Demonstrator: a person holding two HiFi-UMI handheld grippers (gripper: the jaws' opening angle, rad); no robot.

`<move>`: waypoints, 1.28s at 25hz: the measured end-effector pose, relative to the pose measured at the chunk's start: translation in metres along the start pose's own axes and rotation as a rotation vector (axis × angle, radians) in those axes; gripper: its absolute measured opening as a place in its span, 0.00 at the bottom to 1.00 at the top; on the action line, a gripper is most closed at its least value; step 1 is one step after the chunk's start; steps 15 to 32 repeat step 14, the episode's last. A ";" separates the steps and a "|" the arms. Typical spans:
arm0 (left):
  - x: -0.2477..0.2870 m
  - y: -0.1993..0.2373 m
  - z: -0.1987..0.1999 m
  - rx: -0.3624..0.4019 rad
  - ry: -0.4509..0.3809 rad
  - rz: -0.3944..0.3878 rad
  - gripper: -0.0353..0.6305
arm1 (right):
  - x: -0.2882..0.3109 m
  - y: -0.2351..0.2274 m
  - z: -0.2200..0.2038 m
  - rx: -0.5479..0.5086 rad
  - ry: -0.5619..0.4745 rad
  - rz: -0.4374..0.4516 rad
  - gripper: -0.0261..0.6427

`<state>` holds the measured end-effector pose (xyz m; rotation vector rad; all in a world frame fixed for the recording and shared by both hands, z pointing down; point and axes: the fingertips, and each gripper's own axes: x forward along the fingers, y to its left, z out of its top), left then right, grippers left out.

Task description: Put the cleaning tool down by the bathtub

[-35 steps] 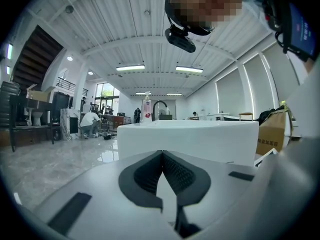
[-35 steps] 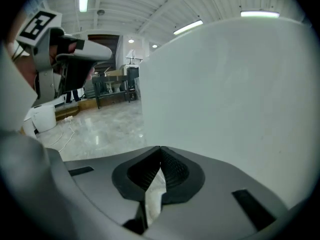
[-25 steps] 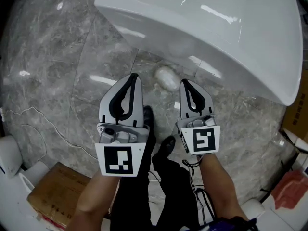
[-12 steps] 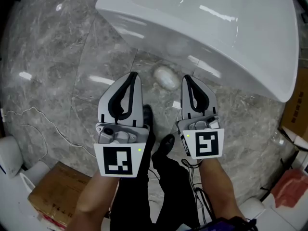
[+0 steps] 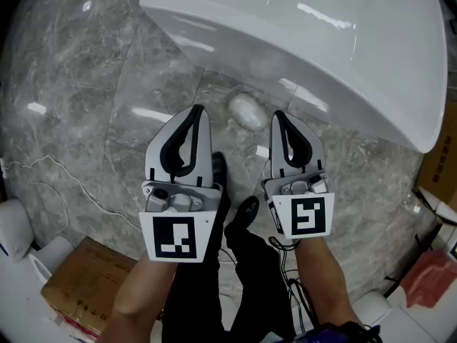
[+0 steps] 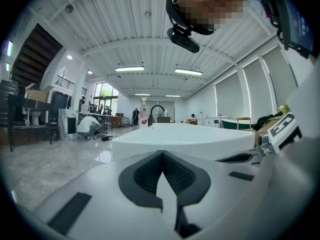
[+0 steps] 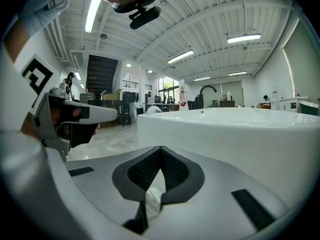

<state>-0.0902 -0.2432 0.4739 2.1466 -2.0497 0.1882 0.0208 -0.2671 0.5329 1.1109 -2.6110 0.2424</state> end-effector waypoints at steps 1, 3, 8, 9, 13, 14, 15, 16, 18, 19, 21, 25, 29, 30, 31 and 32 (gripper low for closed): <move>0.000 0.001 0.000 -0.001 0.001 0.001 0.08 | 0.001 0.000 0.000 0.000 0.002 0.001 0.06; 0.002 0.002 -0.001 -0.001 0.002 0.001 0.08 | 0.002 0.001 -0.001 -0.001 0.005 0.004 0.06; 0.006 0.005 -0.003 -0.007 0.008 0.005 0.08 | 0.007 0.001 0.000 -0.002 0.008 0.009 0.06; 0.006 0.005 -0.003 -0.009 0.008 0.005 0.08 | 0.008 0.001 0.000 -0.002 0.007 0.009 0.06; 0.009 0.006 -0.004 -0.007 0.010 0.003 0.08 | 0.011 0.000 -0.001 0.000 0.009 0.008 0.06; 0.010 0.007 -0.005 -0.005 0.011 0.002 0.08 | 0.012 -0.001 -0.002 0.000 0.010 0.007 0.06; 0.010 0.007 -0.005 -0.005 0.011 0.002 0.08 | 0.012 -0.001 -0.002 0.000 0.010 0.007 0.06; 0.010 0.007 -0.005 -0.005 0.011 0.002 0.08 | 0.012 -0.001 -0.002 0.000 0.010 0.007 0.06; 0.010 0.007 -0.005 -0.005 0.011 0.002 0.08 | 0.012 -0.001 -0.002 0.000 0.010 0.007 0.06; 0.010 0.007 -0.005 -0.005 0.011 0.002 0.08 | 0.012 -0.001 -0.002 0.000 0.010 0.007 0.06; 0.010 0.007 -0.005 -0.005 0.011 0.002 0.08 | 0.012 -0.001 -0.002 0.000 0.010 0.007 0.06; 0.010 0.007 -0.005 -0.005 0.011 0.002 0.08 | 0.012 -0.001 -0.002 0.000 0.010 0.007 0.06; 0.010 0.007 -0.005 -0.005 0.011 0.002 0.08 | 0.012 -0.001 -0.002 0.000 0.010 0.007 0.06; 0.010 0.007 -0.005 -0.005 0.011 0.002 0.08 | 0.012 -0.001 -0.002 0.000 0.010 0.007 0.06; 0.010 0.007 -0.005 -0.005 0.011 0.002 0.08 | 0.012 -0.001 -0.002 0.000 0.010 0.007 0.06; 0.010 0.007 -0.005 -0.005 0.011 0.002 0.08 | 0.012 -0.001 -0.002 0.000 0.010 0.007 0.06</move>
